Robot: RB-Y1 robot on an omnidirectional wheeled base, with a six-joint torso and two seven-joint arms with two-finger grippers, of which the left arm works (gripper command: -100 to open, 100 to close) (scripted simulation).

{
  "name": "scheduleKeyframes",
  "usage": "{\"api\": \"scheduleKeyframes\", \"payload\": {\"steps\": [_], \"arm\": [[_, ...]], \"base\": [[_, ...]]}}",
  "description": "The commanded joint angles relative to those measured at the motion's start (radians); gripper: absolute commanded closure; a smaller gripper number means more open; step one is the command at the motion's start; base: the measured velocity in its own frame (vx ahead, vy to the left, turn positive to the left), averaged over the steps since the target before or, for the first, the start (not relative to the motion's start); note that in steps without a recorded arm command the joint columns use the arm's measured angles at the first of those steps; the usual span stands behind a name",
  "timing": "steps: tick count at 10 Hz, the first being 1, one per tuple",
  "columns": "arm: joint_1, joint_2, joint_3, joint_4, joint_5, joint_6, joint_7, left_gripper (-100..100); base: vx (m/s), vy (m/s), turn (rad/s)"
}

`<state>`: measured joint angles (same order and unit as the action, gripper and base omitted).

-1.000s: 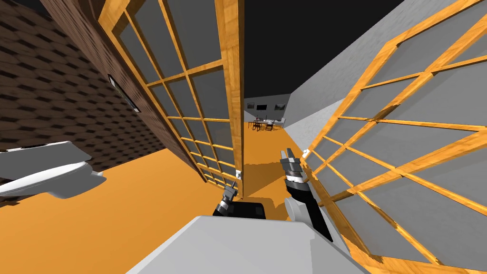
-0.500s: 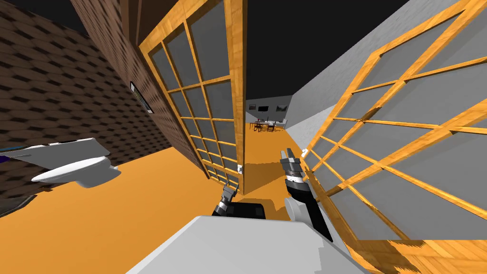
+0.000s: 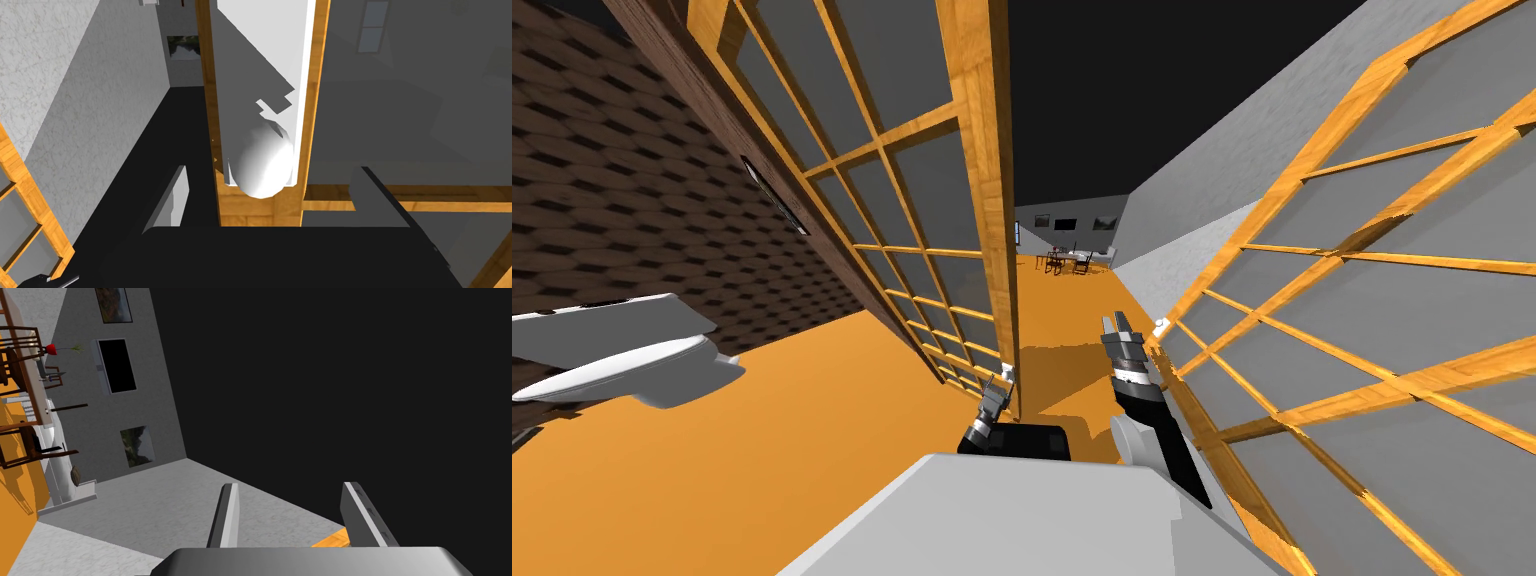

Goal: Push the door open

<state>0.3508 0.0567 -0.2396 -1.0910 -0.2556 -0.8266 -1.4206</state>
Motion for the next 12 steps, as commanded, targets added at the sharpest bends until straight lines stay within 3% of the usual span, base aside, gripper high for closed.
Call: {"api": "scheduleKeyframes", "payload": {"steps": [1,2,3,8,12], "arm": [[-0.008,-0.008,0.004,-0.001,0.001,0.009,0.003,-100],[-0.007,-0.004,0.003,0.002,0.001,0.004,0.002,-100],[-0.007,-0.004,0.003,0.002,0.001,0.004,0.002,100],[-0.007,-0.004,0.003,0.002,0.001,0.004,0.002,100],[-0.018,0.001,0.005,0.019,0.018,0.006,0.089,100]], "base": [[0.191,-0.079,-0.019],[0.077,-0.035,0.009],[-0.009,0.004,-0.002],[-0.016,0.006,-0.003],[0.011,-0.007,-0.003]]}}
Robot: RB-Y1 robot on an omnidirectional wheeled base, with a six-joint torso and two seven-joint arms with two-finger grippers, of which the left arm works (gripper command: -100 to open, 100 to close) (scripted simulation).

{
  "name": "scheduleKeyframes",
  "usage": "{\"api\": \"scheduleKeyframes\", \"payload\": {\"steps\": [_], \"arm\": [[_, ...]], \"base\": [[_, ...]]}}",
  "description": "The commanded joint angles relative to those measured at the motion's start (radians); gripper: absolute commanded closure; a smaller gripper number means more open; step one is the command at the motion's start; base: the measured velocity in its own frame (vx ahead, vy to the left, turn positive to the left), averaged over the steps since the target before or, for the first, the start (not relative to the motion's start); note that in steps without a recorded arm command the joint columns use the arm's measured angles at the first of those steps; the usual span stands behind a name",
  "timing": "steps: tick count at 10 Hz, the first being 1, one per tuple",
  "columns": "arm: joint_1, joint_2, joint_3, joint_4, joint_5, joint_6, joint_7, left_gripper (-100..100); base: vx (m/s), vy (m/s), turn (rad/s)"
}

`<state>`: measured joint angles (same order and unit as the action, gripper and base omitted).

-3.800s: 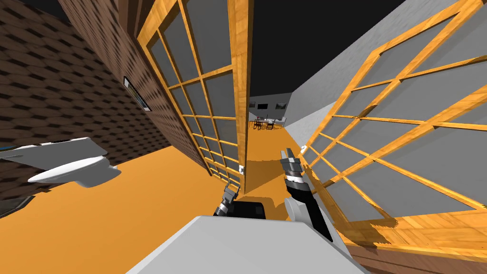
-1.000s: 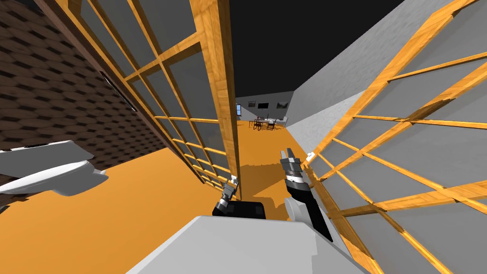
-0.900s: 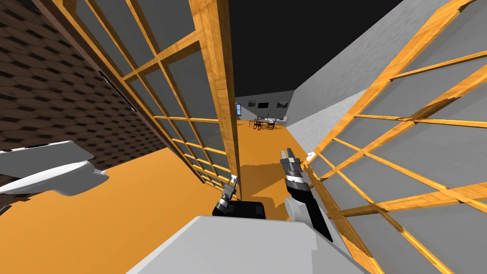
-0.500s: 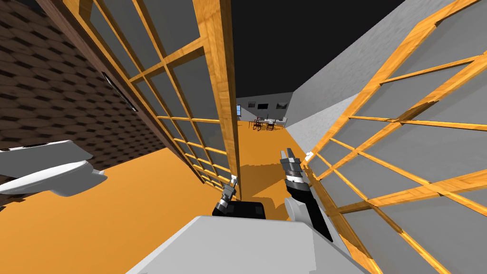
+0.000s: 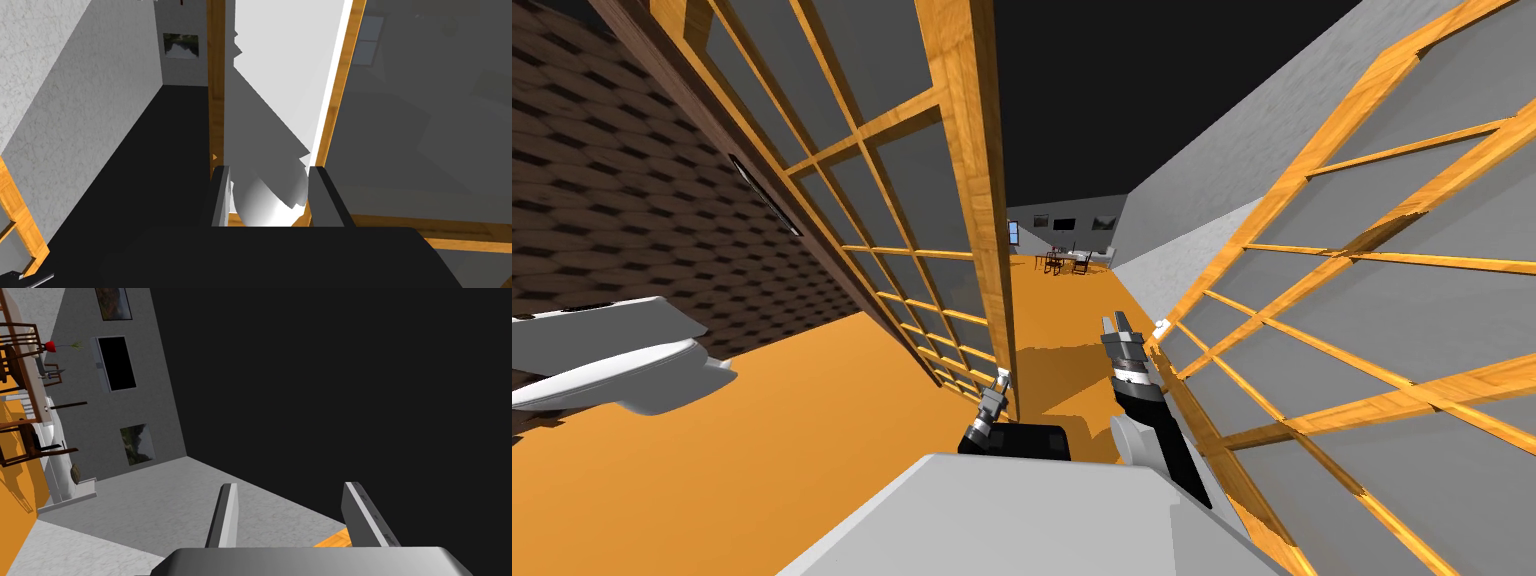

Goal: Push the door open

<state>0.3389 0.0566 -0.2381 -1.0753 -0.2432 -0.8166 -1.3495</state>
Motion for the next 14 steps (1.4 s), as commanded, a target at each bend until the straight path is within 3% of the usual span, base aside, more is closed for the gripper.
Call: {"api": "scheduleKeyframes", "payload": {"steps": [1,12,14], "arm": [[-0.010,0.003,0.005,0.008,0.011,-0.005,0.045,100],[-0.053,0.016,0.018,0.052,0.074,-0.014,0.308,100],[-0.068,0.019,0.023,0.067,0.096,-0.017,0.371,100]], "base": [[0.019,-0.014,-0.006],[0.023,-0.016,-0.008],[0.029,-0.023,-0.015]]}}
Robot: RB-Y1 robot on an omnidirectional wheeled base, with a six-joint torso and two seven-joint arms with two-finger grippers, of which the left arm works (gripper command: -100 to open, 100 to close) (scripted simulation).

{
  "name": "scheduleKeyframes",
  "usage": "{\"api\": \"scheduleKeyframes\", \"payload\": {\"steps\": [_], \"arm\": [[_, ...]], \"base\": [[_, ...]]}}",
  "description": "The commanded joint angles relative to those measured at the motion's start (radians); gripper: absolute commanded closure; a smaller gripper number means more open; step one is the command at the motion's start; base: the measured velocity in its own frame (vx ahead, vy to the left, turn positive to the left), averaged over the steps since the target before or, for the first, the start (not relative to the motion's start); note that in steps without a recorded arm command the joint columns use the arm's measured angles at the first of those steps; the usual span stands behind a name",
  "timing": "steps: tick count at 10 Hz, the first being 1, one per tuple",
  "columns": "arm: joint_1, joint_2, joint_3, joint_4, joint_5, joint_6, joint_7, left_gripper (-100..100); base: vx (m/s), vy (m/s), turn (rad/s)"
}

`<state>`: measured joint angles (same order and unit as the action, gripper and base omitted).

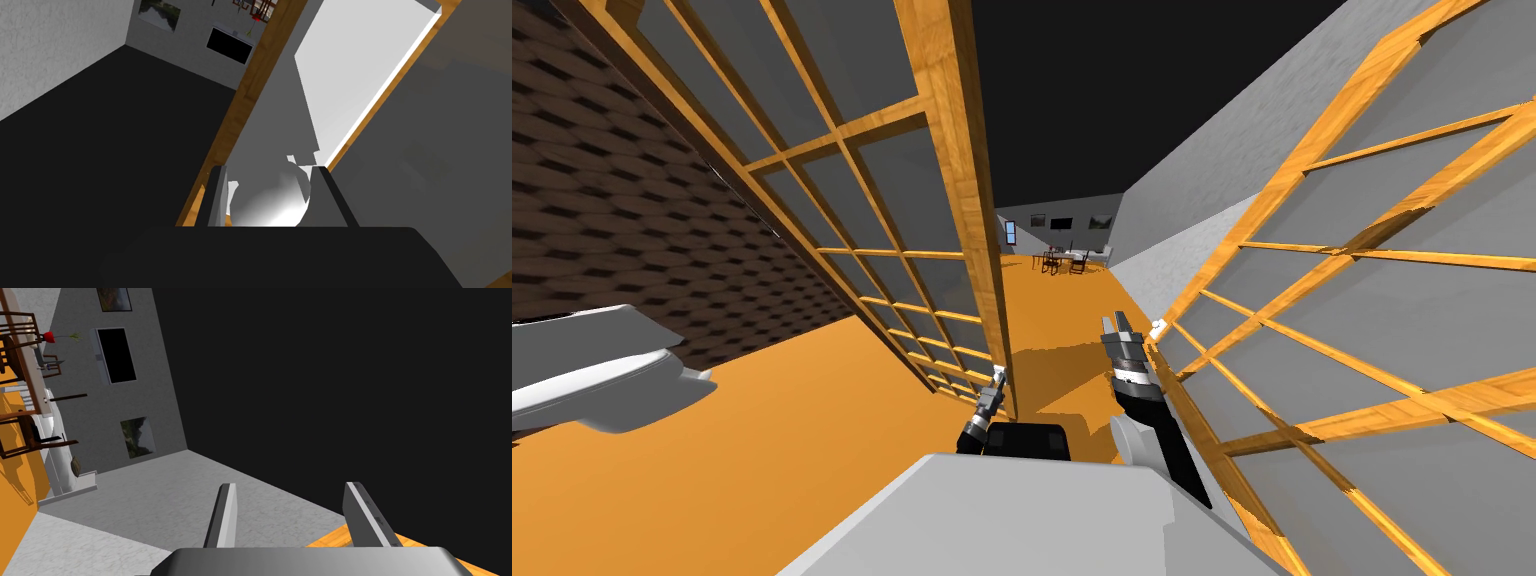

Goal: Push the door open

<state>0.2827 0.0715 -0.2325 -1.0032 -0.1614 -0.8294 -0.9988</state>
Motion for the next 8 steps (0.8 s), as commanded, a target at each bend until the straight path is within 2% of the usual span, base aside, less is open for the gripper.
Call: {"api": "scheduleKeyframes", "payload": {"steps": [1,2,3,4,5,7,8], "arm": [[-0.012,0.004,0.017,-0.005,0.014,-0.005,0.037,100],[-0.020,0.006,0.020,0.003,0.025,-0.006,0.072,100],[-0.020,0.006,0.020,0.003,0.025,-0.006,0.077,100],[-0.027,0.007,0.022,0.011,0.036,-0.008,0.114,100],[-0.027,0.007,0.022,0.011,0.036,-0.008,0.117,100],[-0.045,0.010,0.027,0.028,0.061,-0.011,0.183,100],[-0.045,0.010,0.027,0.028,0.061,-0.011,0.199,100]], "base": [[0.027,-0.012,0.003],[0.025,-0.007,-0.001],[0.020,-0.011,-0.012],[0.027,-0.023,-0.013],[0.015,-0.017,-0.002],[0.026,-0.015,-0.019],[0.030,-0.027,-0.005]]}}
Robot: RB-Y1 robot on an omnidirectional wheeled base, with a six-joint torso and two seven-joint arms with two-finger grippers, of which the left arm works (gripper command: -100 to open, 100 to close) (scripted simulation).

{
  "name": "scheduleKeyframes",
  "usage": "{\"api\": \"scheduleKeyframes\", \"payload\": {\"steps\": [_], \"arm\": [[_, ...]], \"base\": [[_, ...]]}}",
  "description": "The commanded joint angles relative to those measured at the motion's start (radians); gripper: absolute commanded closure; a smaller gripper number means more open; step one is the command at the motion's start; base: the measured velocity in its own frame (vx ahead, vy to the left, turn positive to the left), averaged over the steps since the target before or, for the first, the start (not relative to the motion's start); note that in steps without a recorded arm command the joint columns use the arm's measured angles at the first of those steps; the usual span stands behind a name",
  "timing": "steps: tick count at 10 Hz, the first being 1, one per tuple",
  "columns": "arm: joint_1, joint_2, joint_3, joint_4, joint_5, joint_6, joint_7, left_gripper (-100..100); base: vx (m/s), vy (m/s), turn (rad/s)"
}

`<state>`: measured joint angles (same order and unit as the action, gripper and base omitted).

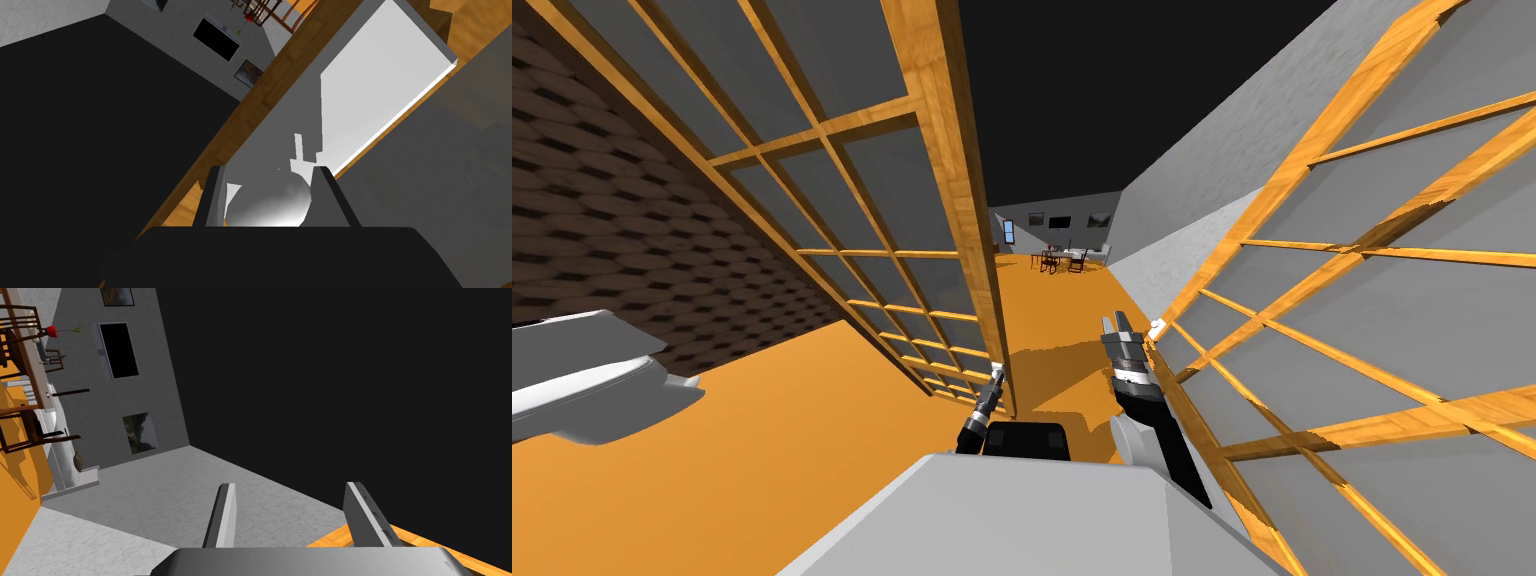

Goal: Push the door open

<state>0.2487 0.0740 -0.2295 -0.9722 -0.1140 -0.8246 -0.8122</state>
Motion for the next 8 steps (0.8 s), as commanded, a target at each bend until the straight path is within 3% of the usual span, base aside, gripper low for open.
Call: {"api": "scheduleKeyframes", "payload": {"steps": [1,3,6,7,8], "arm": [[-0.019,0.008,0.027,0.006,0.026,-0.018,0.050,100],[-0.028,0.010,0.030,0.015,0.038,-0.020,0.095,100],[-0.028,0.010,0.030,0.015,0.038,-0.020,0.095,100],[-0.037,0.011,0.032,0.024,0.051,-0.022,0.136,100],[-0.037,0.011,0.032,0.024,0.051,-0.022,0.136,100]], "base": [[0.031,-0.018,-0.003],[0.047,-0.017,-0.013],[0.012,-0.002,0.000],[0.006,-0.005,-0.004],[0.010,-0.011,-0.009]]}}
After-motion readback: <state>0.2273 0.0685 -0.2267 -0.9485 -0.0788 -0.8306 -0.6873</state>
